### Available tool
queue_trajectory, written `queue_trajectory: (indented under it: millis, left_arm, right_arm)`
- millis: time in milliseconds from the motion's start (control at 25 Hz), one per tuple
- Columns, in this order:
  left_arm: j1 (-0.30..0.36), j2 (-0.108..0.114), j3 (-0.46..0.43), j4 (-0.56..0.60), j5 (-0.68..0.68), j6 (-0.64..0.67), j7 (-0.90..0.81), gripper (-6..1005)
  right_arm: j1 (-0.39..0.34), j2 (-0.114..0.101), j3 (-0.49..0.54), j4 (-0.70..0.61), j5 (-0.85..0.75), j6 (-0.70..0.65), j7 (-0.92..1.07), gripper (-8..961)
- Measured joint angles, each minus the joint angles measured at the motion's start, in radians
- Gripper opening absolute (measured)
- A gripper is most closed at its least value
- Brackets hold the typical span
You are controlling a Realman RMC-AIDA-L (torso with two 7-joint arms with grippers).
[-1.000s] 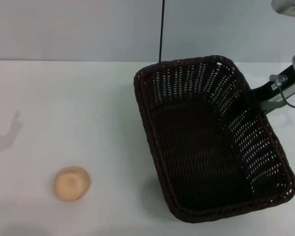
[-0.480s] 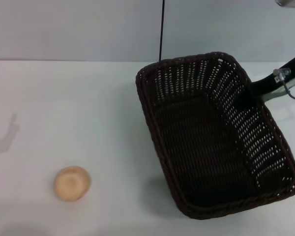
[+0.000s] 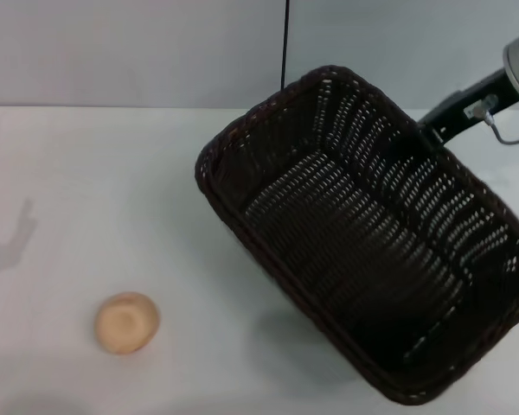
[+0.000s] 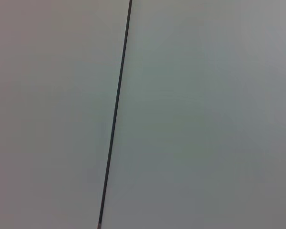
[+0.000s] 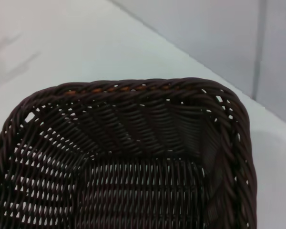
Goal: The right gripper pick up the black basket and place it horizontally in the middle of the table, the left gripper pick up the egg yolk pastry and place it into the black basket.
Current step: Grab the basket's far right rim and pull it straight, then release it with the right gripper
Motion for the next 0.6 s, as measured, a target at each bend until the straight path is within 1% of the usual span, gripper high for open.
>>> queue_trajectory:
  millis: [40,80,120,160,240,320,480,560,600]
  left_arm:
    - [0.001,-0.001,0.002,-0.002,0.002,0.002,0.0,859]
    - [0.001,-0.003,0.007,-0.003,0.006,0.003,0.0,859]
    - [0.002,-0.003,0.01,-0.004,0.007,0.003,0.0,859]
    - [0.002,-0.004,0.013,-0.004,0.008,0.003,-0.001,859]
    - [0.009,-0.004,0.033,-0.005,0.01,0.004,-0.01,859]
    - [0.018,-0.004,0.051,-0.005,0.01,0.01,-0.026,860]
    - [0.042,-0.003,0.07,-0.005,0.01,0.021,-0.066,860]
    - [0.058,-0.003,0.076,-0.005,0.01,0.029,-0.076,860]
    - [0.065,-0.004,0.078,-0.005,0.01,0.033,-0.077,860]
  right_arm:
    - [0.0,0.0,0.0,0.0,0.0,0.0,0.0,163]
    - [0.024,-0.005,-0.004,0.0,-0.003,-0.017,-0.068,163]
    - [0.039,-0.009,-0.012,0.002,-0.008,-0.024,-0.09,163]
    - [0.039,-0.009,-0.012,0.002,-0.008,-0.024,-0.09,163]
    - [0.066,-0.019,-0.056,0.008,-0.015,-0.027,-0.115,163]
    - [0.08,-0.019,-0.1,0.006,-0.011,-0.024,-0.167,163]
    - [0.106,0.004,-0.147,0.004,-0.002,-0.011,-0.278,163]
    - [0.121,0.021,-0.154,0.005,0.0,0.001,-0.334,163]
    - [0.131,0.038,-0.166,0.008,0.005,0.013,-0.385,164]
